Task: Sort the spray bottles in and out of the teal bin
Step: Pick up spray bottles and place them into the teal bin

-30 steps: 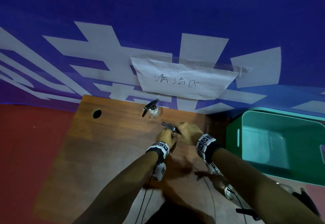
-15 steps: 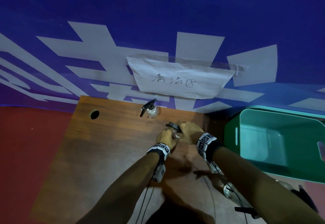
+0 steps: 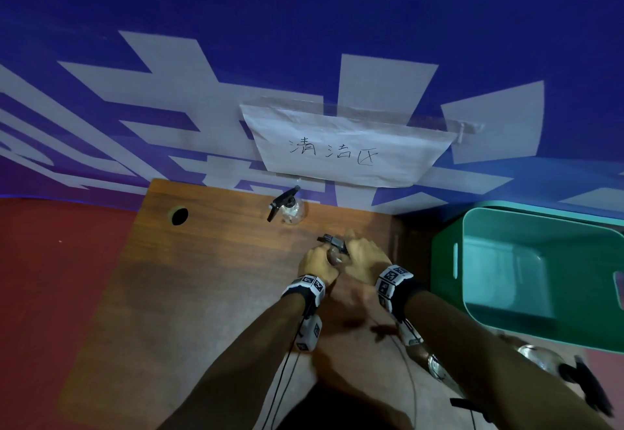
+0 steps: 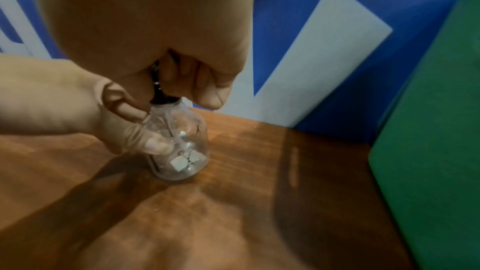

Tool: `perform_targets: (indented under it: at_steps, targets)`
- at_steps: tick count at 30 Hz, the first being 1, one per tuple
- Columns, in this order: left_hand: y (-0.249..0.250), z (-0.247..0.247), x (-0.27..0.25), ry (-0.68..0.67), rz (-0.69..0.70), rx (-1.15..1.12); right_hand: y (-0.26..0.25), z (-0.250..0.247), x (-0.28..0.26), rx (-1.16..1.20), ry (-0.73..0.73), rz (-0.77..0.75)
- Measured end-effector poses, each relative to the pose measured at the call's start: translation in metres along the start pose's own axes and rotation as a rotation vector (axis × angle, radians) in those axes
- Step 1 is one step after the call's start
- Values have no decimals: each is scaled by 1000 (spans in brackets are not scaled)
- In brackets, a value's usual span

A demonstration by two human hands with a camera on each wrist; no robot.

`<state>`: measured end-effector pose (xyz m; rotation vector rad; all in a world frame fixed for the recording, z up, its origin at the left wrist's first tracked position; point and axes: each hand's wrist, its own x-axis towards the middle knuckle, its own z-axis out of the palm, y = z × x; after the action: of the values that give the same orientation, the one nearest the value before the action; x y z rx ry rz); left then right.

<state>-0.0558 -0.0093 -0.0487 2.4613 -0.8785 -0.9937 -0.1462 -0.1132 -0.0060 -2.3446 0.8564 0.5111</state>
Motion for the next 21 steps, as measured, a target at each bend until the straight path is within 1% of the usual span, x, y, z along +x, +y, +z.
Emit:
perform_targets:
  at_steps: [3,6,13,17,21]
  targets:
    - [-1,-2,1,-4,4,9,0,7,-2,69,28,44]
    - [-4,-3,4,-16,2,23,0,7,0,112,24,46]
    - [-7,1,4,-2,3,-26,0,8,-2,137,25,70]
    - [-9,5,7,17,26,-10,0,9,0,145,31,106]
    - [-12,6,10,-8,13,0,2,5,-1,159,1,86]
